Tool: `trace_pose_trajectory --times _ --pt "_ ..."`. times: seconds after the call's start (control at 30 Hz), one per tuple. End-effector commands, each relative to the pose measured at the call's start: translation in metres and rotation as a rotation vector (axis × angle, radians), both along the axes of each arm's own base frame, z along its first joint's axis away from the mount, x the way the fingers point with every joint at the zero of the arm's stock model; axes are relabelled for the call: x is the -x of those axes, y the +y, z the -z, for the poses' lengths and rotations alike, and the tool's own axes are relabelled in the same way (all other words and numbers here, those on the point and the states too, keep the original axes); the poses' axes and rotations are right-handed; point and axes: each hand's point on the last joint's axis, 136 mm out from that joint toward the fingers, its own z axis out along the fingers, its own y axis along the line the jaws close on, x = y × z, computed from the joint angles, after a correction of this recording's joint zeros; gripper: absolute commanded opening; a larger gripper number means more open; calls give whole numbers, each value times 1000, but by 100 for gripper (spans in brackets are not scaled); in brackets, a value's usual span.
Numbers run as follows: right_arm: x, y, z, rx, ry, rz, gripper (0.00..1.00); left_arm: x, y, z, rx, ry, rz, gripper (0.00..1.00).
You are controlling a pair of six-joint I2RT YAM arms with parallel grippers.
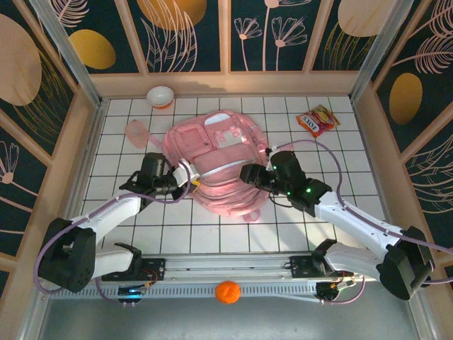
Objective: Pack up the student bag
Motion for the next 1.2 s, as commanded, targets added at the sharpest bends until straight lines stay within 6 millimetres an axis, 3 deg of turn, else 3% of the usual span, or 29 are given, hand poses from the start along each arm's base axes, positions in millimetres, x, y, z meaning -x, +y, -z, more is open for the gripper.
trace_pose_trajectory --times 0.0,0.13,0.27,0.53,0.63,0.77,0.87,1.17 --pt "-7 21 -32 212 -393 -193 56 13 -9 -13 81 10 53 0" --pt "4 43 -9 472 -638 -471 56 16 -10 -15 96 22 55 0" --pt "1 55 11 646 -784 -649 57 16 -12 -18 113 34 52 0" --pt "-12 71 35 744 -843 -747 56 16 -15 -26 157 52 45 0" --pt "-19 74 36 749 -847 -717 46 18 -16 -27 162 55 54 0" --pt "-35 76 26 744 -858 -611 18 24 -17 -23 158 87 80 0" --pt "-47 74 26 749 -835 -536 3 30 -22 -25 177 113 109 0" --pt "-65 81 24 706 -819 -447 0 45 -49 -38 229 150 199 2"
